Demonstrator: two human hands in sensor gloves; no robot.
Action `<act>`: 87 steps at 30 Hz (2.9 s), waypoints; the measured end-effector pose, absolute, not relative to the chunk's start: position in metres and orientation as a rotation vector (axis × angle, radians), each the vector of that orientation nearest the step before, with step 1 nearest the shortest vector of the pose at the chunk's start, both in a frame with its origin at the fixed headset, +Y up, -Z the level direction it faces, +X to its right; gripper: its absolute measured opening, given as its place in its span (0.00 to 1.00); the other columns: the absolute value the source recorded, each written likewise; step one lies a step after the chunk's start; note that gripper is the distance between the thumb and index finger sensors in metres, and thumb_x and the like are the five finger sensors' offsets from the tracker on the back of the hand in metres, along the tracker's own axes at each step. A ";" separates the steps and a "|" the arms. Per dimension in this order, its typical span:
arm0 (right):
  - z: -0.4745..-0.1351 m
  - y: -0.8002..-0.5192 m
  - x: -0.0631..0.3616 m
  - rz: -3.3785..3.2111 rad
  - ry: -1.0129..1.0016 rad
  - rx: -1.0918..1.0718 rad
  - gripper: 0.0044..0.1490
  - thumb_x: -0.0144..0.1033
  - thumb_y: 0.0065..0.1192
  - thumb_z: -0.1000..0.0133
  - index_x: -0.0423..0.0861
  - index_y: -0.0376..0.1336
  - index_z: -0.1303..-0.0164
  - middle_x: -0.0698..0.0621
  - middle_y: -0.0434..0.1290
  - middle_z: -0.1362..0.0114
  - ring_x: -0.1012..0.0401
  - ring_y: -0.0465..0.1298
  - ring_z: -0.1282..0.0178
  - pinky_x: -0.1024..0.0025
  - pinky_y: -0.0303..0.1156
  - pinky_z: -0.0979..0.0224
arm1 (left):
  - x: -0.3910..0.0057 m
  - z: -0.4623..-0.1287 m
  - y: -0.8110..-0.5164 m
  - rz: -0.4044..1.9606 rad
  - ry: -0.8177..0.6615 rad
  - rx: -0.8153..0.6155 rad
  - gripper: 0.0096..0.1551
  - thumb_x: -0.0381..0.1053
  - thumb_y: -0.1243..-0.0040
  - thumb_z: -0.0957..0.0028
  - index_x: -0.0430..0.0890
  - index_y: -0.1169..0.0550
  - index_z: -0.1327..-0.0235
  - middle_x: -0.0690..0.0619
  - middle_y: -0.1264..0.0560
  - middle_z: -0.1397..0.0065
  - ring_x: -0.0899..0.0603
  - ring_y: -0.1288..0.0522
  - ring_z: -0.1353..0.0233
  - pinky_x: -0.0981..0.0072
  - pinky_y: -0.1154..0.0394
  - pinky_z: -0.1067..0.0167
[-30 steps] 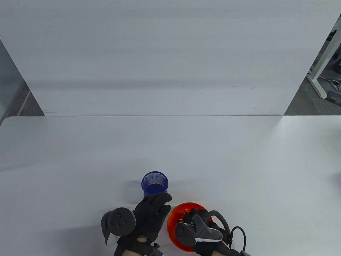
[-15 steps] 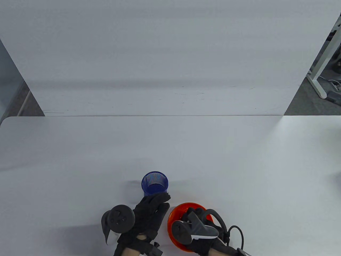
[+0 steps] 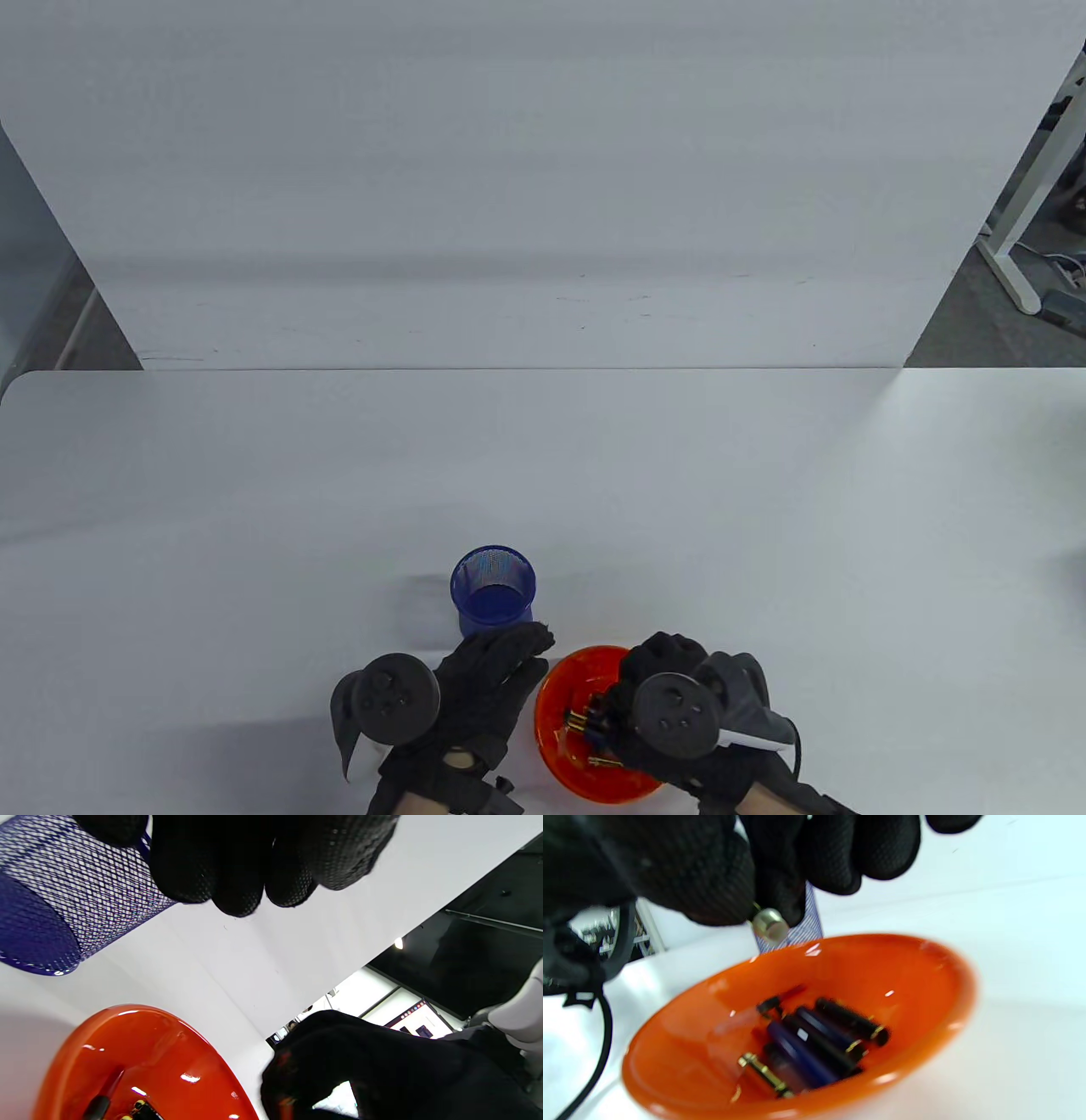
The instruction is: Assemble fountain pens from components
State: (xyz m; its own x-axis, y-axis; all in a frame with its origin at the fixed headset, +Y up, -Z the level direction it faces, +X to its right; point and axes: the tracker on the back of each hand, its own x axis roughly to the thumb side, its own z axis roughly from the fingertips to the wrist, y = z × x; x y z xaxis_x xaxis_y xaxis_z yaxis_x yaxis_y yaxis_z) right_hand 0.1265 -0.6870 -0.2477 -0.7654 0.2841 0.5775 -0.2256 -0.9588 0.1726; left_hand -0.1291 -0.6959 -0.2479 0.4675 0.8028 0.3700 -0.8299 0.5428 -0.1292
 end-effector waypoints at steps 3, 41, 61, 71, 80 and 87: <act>-0.250 -0.682 0.150 2.685 0.129 0.825 0.29 0.46 0.63 0.41 0.43 0.65 0.36 0.38 0.73 0.26 0.36 0.67 0.28 0.28 0.51 0.25 | -0.125 -0.246 -0.696 1.035 -0.431 0.062 0.24 0.45 0.40 0.36 0.42 0.23 0.28 0.34 0.25 0.27 0.25 0.25 0.33 0.25 0.36 0.35; -0.233 -0.699 0.098 2.789 -0.002 1.041 0.25 0.42 0.75 0.45 0.48 0.74 0.39 0.45 0.78 0.36 0.43 0.72 0.36 0.36 0.61 0.26 | -0.134 -0.246 -0.709 1.615 -0.297 0.162 0.20 0.41 0.34 0.40 0.41 0.21 0.36 0.37 0.18 0.39 0.33 0.17 0.47 0.31 0.28 0.44; -0.237 -0.732 0.066 3.135 0.155 1.052 0.22 0.41 0.77 0.47 0.48 0.77 0.44 0.46 0.77 0.38 0.43 0.72 0.38 0.39 0.62 0.26 | -0.133 -0.247 -0.710 1.600 -0.310 0.129 0.20 0.41 0.35 0.39 0.41 0.21 0.35 0.37 0.18 0.38 0.32 0.18 0.45 0.30 0.29 0.42; -0.240 -0.733 0.063 3.126 0.109 1.020 0.24 0.43 0.83 0.53 0.46 0.79 0.50 0.49 0.80 0.42 0.44 0.75 0.43 0.39 0.64 0.28 | -0.131 -0.247 -0.711 1.602 -0.309 0.121 0.20 0.41 0.36 0.39 0.41 0.21 0.35 0.37 0.18 0.38 0.32 0.18 0.45 0.31 0.29 0.42; -0.241 -0.735 0.057 3.116 0.204 1.067 0.24 0.41 0.83 0.51 0.42 0.79 0.50 0.45 0.79 0.43 0.42 0.73 0.43 0.37 0.62 0.27 | -0.130 -0.247 -0.711 1.617 -0.298 0.124 0.20 0.41 0.36 0.39 0.41 0.21 0.35 0.38 0.18 0.38 0.33 0.18 0.45 0.31 0.28 0.42; -0.248 -0.738 0.057 3.083 0.256 1.056 0.26 0.43 0.82 0.51 0.39 0.78 0.50 0.44 0.77 0.44 0.41 0.72 0.42 0.36 0.61 0.27 | -0.129 -0.249 -0.713 1.625 -0.290 0.119 0.20 0.41 0.36 0.38 0.41 0.22 0.34 0.38 0.18 0.38 0.33 0.18 0.45 0.31 0.29 0.42</act>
State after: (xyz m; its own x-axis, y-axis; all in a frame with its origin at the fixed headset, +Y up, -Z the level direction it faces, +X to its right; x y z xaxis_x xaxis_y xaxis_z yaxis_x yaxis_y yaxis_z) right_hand 0.0569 -0.7376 -0.2480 -0.7839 -0.0691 0.6170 0.1700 -0.9797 0.1063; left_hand -0.1288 -0.7130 -0.2486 -0.0785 0.9648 0.2511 -0.9921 -0.0508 -0.1151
